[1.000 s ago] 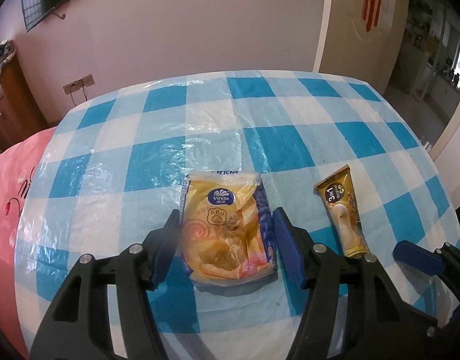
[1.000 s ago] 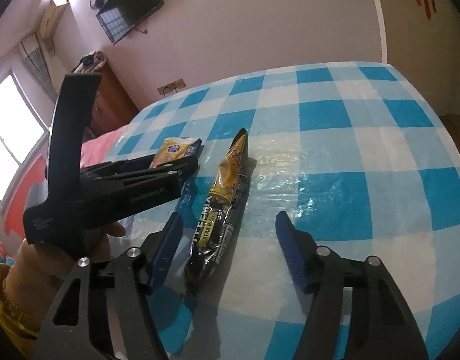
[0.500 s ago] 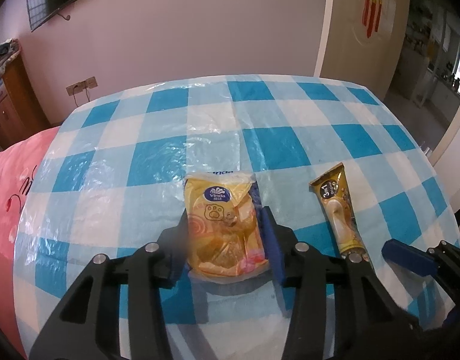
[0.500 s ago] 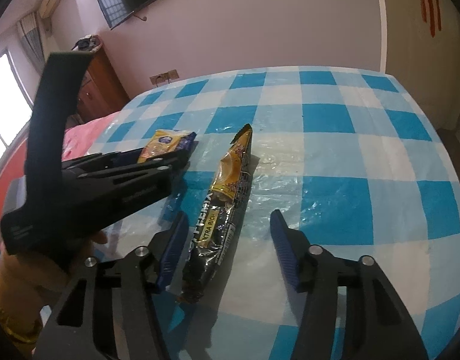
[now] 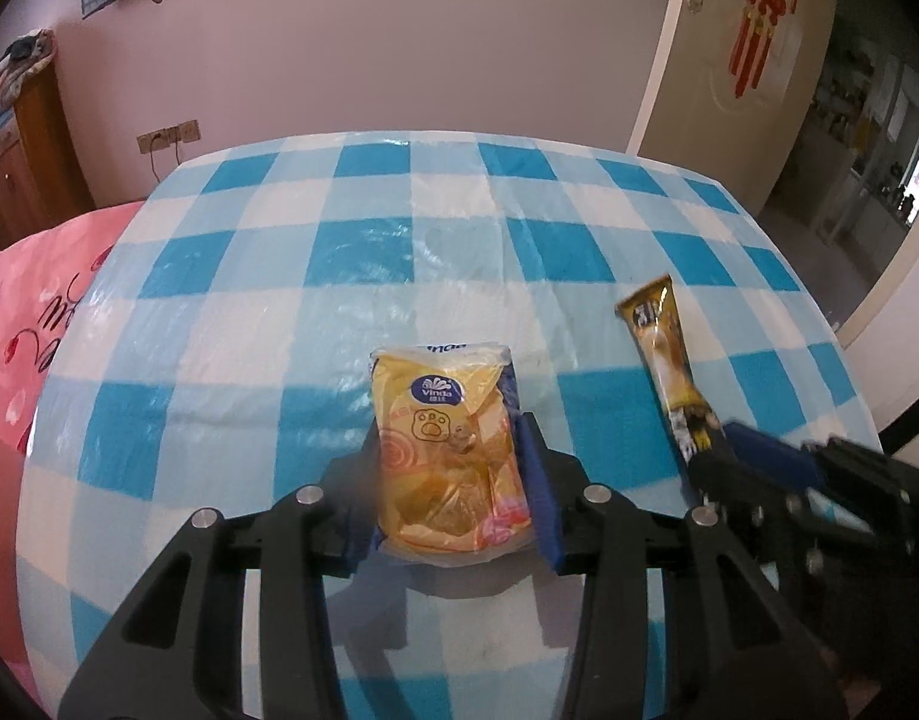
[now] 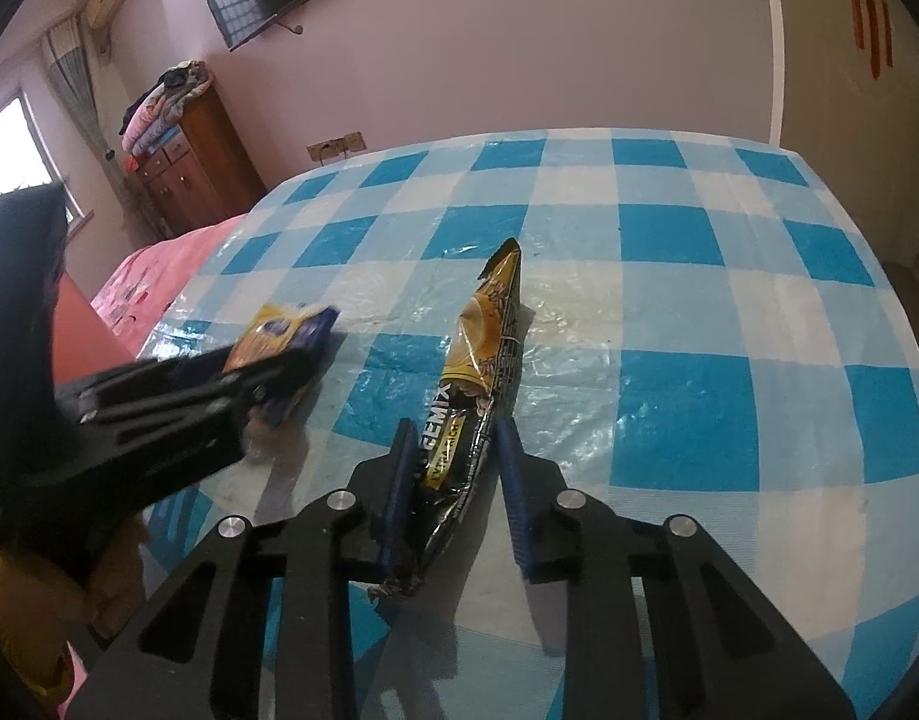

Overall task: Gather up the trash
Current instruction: 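Hold the bread bag in the left tool while the right tool grasps the coffee stick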

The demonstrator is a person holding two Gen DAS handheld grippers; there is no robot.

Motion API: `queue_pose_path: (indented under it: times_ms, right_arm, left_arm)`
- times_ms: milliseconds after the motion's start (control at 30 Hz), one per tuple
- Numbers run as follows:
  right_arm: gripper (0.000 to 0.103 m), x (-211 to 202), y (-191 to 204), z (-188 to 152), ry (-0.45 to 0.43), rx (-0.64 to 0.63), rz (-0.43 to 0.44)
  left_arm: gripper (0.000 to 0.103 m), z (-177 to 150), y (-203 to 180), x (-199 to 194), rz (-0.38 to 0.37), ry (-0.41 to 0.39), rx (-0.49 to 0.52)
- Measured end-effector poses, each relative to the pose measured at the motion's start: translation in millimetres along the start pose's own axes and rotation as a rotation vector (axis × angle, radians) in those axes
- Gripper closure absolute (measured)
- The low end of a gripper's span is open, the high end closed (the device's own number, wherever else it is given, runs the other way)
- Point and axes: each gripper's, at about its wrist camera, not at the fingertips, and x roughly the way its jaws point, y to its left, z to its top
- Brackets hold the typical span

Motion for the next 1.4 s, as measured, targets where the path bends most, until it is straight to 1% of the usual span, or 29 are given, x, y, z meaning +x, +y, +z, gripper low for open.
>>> queue_pose_path:
  times_ms: [233, 567, 767, 933, 1033, 1267, 1300, 1367, 1400]
  right_arm:
    - [0.076, -4.4, -12.2, -1.0, -0.019, 0.061, 0.083]
    - [0.077, -15.8, -11.6, -6.6, -0.049, 0.076, 0.102]
    - [0.077, -21.4, -9.4, -15.7, -0.041, 0.090, 0.112]
    - [0.078, -25.0, -9.3, -25.1, -0.025, 0.142, 0.156]
    - [0.078, -26.4, -11.1, -29.7, -0.011, 0.189, 0.200]
    - [0.079, -38.3, -3.9, -33.0, -0.003, 0.231, 0.253]
    - [0.079, -40.1, -2.2, -32.6, -0.004, 0.234, 0.260]
    - [0.089, -44.4, 1.7, -31.4, -0.003, 0.240, 0.275]
    - [0.091, -45.9, 2.9, -30.5, -0.002, 0.247, 0.290]
  left_arm:
    - [0.059, -18.0, 14.7, -19.3, -0.010, 0.001, -0.019]
    - [0.059, -38.5, 23.6, -48.1, 0.020, -0.030, -0.004]
    - [0.059, -47.1, 27.7, -67.2, 0.034, -0.060, 0.006]
    - [0.059, -55.2, 30.5, -81.5, 0.051, -0.085, 0.022]
    - [0.059, -59.4, 33.2, -89.8, 0.055, -0.097, 0.023]
    - [0.059, -66.2, 43.1, -106.9, 0.067, -0.122, 0.021]
    - [0.059, -66.9, 44.4, -108.8, 0.067, -0.124, 0.020]
    - [0.059, -67.8, 47.4, -114.2, 0.071, -0.131, 0.018]
    - [0.059, -67.9, 48.9, -117.4, 0.071, -0.137, 0.016]
